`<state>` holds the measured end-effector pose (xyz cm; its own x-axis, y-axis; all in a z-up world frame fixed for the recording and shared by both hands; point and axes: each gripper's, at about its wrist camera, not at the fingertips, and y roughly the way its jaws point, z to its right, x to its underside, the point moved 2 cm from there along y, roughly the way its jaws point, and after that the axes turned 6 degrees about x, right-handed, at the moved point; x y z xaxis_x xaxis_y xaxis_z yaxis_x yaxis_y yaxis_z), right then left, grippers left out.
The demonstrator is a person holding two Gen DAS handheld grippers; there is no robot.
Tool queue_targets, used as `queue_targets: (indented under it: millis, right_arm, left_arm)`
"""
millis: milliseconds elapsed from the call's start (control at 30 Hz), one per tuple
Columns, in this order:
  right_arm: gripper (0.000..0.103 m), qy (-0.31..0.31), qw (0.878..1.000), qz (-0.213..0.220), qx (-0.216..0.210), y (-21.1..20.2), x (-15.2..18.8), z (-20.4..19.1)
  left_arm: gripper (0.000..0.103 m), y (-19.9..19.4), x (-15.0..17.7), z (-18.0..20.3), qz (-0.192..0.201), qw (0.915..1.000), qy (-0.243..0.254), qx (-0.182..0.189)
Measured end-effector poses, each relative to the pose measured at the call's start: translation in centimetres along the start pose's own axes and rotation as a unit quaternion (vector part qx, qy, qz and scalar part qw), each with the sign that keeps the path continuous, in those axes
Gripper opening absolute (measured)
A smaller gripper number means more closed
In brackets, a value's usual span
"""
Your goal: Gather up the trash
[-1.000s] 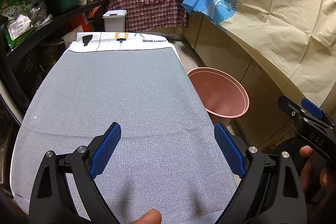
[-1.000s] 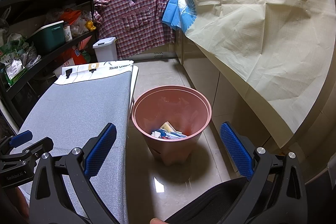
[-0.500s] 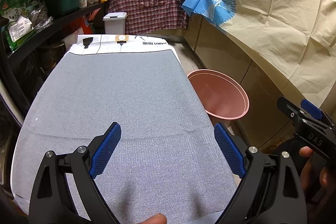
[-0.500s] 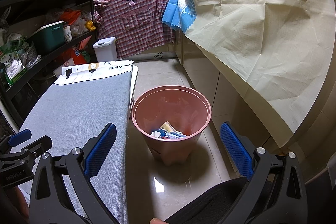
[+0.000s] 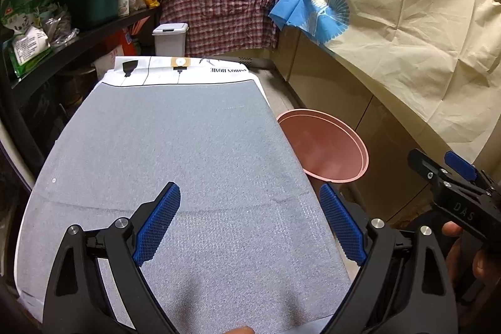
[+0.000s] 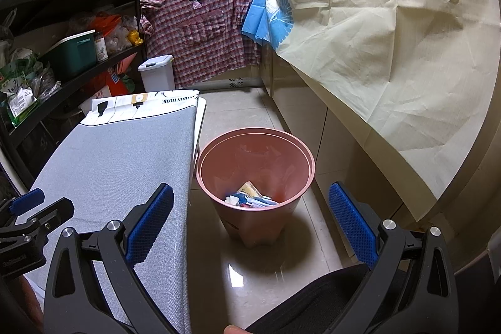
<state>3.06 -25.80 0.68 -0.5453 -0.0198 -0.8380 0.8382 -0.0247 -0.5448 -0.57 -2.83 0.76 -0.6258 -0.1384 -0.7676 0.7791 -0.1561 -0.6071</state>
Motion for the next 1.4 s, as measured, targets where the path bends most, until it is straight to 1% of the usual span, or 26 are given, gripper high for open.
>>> queue_targets:
  millis: [1400]
  right_arm:
    - [0.098,-0.001,1.000,0.000,0.000,0.02,0.00,-0.01]
  left_arm:
    - [0.088,0.24,0.12,0.05,-0.006,1.0000,0.000,0.000]
